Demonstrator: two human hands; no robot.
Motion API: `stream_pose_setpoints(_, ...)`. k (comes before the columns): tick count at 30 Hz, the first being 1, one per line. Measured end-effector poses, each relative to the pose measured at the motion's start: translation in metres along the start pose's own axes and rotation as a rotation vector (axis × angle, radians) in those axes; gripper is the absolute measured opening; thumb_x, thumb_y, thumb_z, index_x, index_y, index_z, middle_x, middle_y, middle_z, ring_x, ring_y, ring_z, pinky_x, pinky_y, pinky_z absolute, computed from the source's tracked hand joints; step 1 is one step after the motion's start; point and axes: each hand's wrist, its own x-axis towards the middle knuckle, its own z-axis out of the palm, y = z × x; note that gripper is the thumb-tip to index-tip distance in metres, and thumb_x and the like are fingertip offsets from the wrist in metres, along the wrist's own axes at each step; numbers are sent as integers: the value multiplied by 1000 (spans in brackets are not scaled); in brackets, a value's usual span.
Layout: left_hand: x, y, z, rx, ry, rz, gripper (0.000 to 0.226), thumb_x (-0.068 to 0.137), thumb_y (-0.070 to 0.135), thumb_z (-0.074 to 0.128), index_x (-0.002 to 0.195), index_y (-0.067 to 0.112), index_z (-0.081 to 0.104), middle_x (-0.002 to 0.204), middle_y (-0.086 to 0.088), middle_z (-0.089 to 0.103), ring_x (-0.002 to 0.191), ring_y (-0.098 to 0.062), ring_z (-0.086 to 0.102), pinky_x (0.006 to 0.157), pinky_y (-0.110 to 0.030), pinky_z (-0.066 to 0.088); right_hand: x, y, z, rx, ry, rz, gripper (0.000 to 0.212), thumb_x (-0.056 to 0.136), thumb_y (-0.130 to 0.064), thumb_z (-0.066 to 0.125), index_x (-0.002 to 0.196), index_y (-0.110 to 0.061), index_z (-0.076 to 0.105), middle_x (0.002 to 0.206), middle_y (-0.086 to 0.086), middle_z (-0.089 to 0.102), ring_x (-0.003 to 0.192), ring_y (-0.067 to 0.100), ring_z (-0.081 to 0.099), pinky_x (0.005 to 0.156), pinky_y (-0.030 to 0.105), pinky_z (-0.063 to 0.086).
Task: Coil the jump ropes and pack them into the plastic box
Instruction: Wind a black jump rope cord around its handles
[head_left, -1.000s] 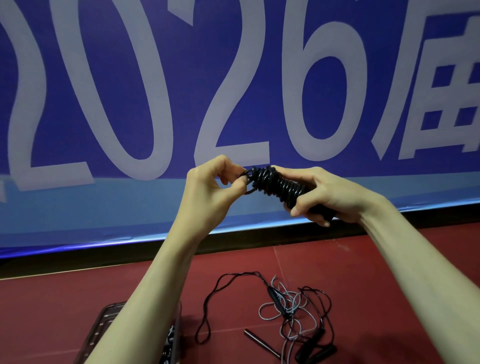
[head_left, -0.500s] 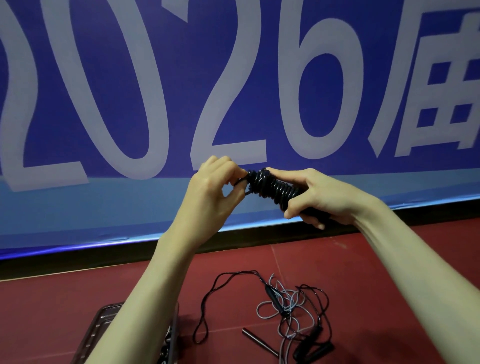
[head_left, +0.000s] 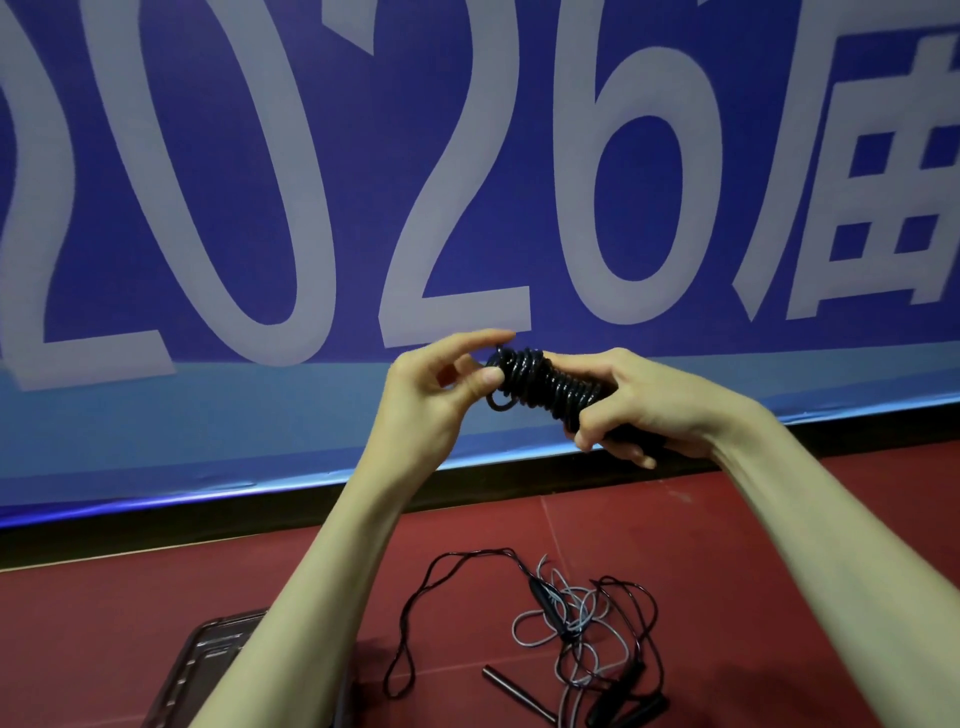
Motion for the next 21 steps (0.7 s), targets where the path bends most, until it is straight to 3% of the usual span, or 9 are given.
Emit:
stream_pose_setpoints(8,0,-8,4,-33,72,-133,19,86,4,67,78,20,59,54,14,52,57,-6,49,61,-18,42,6,5,9,0,-17,11,63,69,3,58,121,-32,63,72,9,50,36,17,35,35,21,29)
stream_pose_setpoints(10,-1,-9,5,-41,104,-146,16,86,9,68,78,19,60,58,10,55,63,-11,55,66,-23,45,10,8,11,27,-4,10,64,68,4,57,120,-31,65,70,10,49,35,17,32,35,20,27)
stream_pose_setpoints(13,1,-9,4,49,66,-136,5,89,17,66,87,20,62,62,11,55,70,-15,54,67,-19,41,15,10,9,0,81,10,72,73,10,55,125,-38,62,66,3,50,37,17,32,35,20,27)
stream_pose_setpoints(17,4,-9,4,44,11,-180,12,89,17,64,92,29,64,78,9,52,73,-8,48,66,-8,37,16,12,4,-26,140,11,78,74,11,56,133,-41,55,63,-1,51,39,16,33,35,20,29)
stream_pose_setpoints(19,3,-11,6,63,65,-170,14,88,16,65,87,30,66,91,9,52,84,-6,52,71,-2,37,17,15,3,-58,141,28,80,74,10,57,135,-42,53,62,-4,51,41,16,34,36,20,29)
stream_pose_setpoints(21,3,-17,4,88,111,-142,13,87,14,67,82,27,69,100,10,50,94,-2,53,79,-7,41,20,19,5,-94,136,63,82,74,8,59,137,-45,49,59,-7,52,42,16,35,37,22,30)
